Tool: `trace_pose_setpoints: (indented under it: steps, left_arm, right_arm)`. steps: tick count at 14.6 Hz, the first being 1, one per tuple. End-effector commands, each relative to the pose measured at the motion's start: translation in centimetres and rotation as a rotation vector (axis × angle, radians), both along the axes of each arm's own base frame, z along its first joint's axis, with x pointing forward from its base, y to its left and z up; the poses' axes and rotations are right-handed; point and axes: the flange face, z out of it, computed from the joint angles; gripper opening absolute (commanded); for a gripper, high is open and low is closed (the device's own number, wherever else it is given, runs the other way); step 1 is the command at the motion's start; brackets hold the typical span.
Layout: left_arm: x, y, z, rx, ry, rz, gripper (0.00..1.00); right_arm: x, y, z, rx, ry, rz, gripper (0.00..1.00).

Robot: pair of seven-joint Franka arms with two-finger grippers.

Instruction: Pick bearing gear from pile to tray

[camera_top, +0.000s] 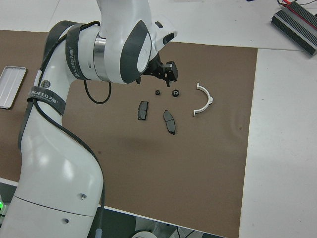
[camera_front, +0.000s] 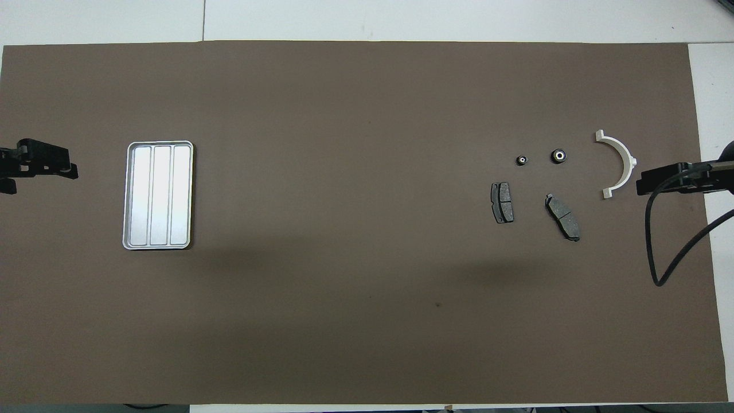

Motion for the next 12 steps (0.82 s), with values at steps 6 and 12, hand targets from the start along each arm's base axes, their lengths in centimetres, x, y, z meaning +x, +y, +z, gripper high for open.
trace_pose_setpoints:
  steps: [6,12]
  left_arm:
    - [-0.9,0.0,0.2,-0.016,-0.004,-0.001,1.0]
    - [-0.9,0.0,0.1,-0.016,-0.002,-0.001,1.0]
  right_arm:
    - [-0.5,-1.7,-0.3,-0.001,-0.007,0.106,1.0]
    - [6.2,-3.1,-4.9,0.016,-0.032,0.064,0.99]
